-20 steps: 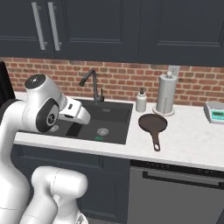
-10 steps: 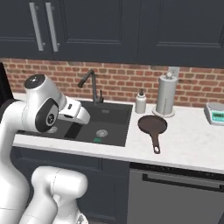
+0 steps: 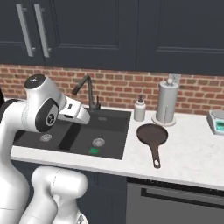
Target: Pick the pan and sponge and place them into the sink. Then turn on the water.
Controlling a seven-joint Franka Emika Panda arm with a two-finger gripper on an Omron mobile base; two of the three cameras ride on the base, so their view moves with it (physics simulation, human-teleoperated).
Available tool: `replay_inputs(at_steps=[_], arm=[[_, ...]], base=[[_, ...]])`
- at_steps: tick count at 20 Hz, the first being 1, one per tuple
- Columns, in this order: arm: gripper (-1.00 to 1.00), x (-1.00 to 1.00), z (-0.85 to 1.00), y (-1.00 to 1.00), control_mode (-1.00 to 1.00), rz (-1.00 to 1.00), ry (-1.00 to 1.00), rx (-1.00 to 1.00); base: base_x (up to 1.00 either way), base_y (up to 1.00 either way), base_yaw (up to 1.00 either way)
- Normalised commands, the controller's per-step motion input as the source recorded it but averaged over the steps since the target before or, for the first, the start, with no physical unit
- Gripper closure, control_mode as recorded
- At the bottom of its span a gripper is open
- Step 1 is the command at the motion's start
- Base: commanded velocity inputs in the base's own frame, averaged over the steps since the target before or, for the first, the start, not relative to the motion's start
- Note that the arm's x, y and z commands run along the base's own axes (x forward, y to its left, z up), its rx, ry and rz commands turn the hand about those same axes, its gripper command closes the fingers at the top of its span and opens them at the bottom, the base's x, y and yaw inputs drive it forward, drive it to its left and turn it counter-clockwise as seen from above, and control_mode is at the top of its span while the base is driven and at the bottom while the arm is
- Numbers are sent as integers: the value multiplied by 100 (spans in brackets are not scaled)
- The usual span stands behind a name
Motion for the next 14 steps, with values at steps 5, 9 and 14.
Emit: replay_inputs(at_steps=[5, 9, 14], arm=[[-100, 0, 0, 0, 100, 0, 0, 0], [-100, 0, 0, 0, 100, 0, 0, 0], [-100, 0, 0, 0, 100, 0, 0, 0]], base=[[46, 0, 0], [38, 0, 0], [38, 0, 0]])
